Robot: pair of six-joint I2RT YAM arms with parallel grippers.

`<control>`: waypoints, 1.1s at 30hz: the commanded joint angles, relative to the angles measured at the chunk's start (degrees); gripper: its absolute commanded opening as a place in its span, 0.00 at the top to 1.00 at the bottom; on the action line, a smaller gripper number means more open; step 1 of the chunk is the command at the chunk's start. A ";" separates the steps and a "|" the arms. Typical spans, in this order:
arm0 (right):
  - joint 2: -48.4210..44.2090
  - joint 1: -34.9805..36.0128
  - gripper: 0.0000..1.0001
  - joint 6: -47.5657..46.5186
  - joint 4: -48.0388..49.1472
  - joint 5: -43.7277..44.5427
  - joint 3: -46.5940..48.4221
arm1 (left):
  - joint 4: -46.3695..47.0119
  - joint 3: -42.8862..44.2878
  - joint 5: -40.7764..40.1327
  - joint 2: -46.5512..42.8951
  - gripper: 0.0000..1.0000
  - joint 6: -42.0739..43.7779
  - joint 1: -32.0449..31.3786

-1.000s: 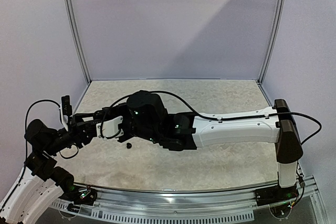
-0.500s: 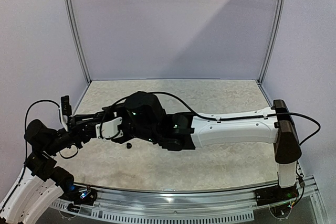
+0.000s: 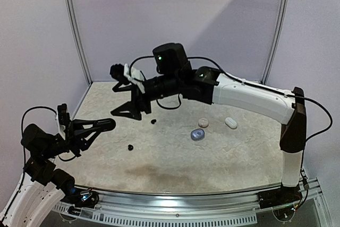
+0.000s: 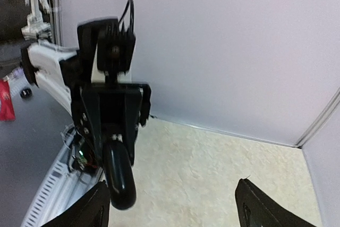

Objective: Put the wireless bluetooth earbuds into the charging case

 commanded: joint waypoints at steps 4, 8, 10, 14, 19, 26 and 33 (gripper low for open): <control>6.69 0.46 0.25 9.30 -10.42 -13.02 7.84 | 0.78 0.04 1.13 -0.71 1.00 0.90 0.81; 7.26 0.52 0.25 9.05 -11.00 -14.16 8.09 | 0.87 -0.04 0.80 -0.68 1.00 0.87 0.85; 7.69 0.53 0.26 9.40 -11.41 -13.19 8.45 | 0.87 -0.05 0.83 -0.67 1.00 0.87 0.89; 9.22 0.82 0.49 10.15 -12.01 -11.24 9.37 | 0.87 -0.09 0.70 -0.38 1.00 0.82 0.88; 9.52 1.05 0.73 9.57 -12.23 -10.73 9.51 | 0.79 -0.02 0.70 -0.36 1.00 0.86 0.92; 8.55 1.01 1.00 9.57 -12.02 -10.57 9.50 | 0.38 -0.15 -0.17 -0.11 0.96 0.12 0.94; 3.64 1.08 1.00 6.84 -11.07 -6.53 7.62 | -0.88 -0.25 1.92 0.66 0.42 -3.06 0.93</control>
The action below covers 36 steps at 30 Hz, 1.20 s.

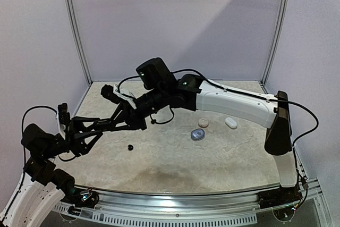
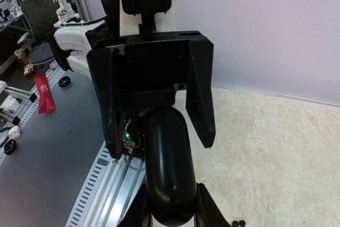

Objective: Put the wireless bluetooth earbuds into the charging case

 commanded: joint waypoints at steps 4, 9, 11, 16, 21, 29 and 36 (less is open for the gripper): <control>-5.39 1.03 1.00 -3.45 -0.44 3.34 -0.48 | -0.85 -0.20 0.56 0.48 0.56 -1.20 0.55; -4.93 1.59 1.00 -4.11 -0.90 3.87 -0.33 | -0.38 -0.11 -0.50 0.43 0.66 -1.11 0.54; -4.80 1.77 1.00 -4.44 -1.37 4.59 -0.37 | -0.25 -0.12 -1.18 0.31 0.66 -1.10 0.52; -4.27 1.98 1.00 -4.63 -1.43 5.81 -0.26 | 0.59 -0.21 -1.43 0.40 0.53 -2.08 0.53; -3.84 2.29 1.00 -5.06 -0.99 6.95 -0.20 | 0.97 -0.16 -1.07 0.37 0.56 -2.29 0.53; -3.20 2.55 1.00 -5.99 -0.74 8.81 -0.11 | 1.93 -0.21 0.43 0.24 0.61 -2.63 0.51; -2.63 2.57 1.00 -6.41 -1.37 9.34 0.21 | 2.74 -0.28 1.57 -0.01 0.62 -2.99 0.48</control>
